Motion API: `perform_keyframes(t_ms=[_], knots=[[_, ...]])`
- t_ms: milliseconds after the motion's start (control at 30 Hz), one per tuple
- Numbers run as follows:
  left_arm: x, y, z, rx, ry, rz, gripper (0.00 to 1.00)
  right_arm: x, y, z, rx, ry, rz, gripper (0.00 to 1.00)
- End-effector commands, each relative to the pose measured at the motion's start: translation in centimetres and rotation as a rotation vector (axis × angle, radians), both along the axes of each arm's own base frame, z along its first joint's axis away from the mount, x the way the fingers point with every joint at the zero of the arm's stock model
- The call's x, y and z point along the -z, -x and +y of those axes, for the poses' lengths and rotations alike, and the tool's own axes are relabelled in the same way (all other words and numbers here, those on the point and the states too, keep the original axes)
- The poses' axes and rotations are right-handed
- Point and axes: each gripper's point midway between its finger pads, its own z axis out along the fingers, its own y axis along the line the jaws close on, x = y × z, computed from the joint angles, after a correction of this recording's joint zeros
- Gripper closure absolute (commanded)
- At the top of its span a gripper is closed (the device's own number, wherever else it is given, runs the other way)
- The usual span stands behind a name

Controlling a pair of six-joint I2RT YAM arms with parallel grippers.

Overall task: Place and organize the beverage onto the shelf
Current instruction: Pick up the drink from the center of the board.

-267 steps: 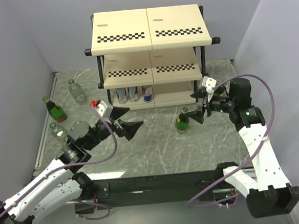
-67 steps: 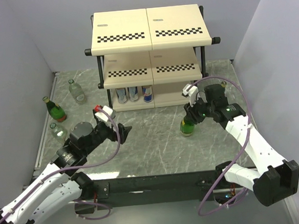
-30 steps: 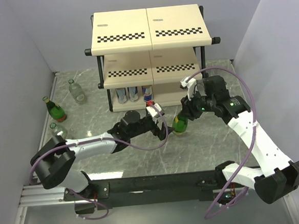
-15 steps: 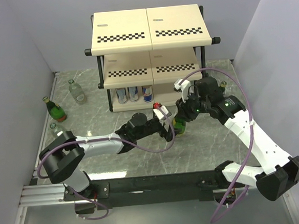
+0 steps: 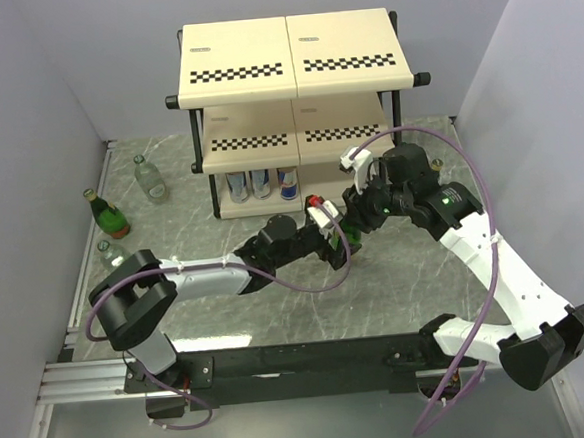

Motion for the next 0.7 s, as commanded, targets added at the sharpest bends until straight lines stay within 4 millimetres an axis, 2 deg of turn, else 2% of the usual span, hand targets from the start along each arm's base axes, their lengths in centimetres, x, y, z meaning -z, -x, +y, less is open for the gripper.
perform_keyframes(t_ms=[0, 267, 500, 567, 667], knots=[[-2.0, -0.5, -1.0, 0.004, 0.03, -0.049, 0.0, -5.6, -1.4, 1.5, -0.02, -0.111, -0.159, 1.0], [-0.5, -1.1, -1.3, -0.014, -0.03, -0.04, 0.0, -6.2, -1.5, 1.2, -0.011, -0.104, -0.182, 1.0], [-0.9, -1.5, -1.5, -0.017, -0.043, -0.072, 0.05, -6.1, -1.6, 1.1, -0.005, -0.096, -0.185, 1.0], [-1.0, -1.5, -1.7, -0.009, -0.043, -0.073, 0.11, -6.0, -1.6, 1.1, -0.004, -0.096, -0.183, 1.0], [-1.0, -1.2, -2.0, 0.015, -0.05, -0.068, 0.42, -6.0, -1.7, 1.1, -0.004, -0.099, -0.186, 1.0]])
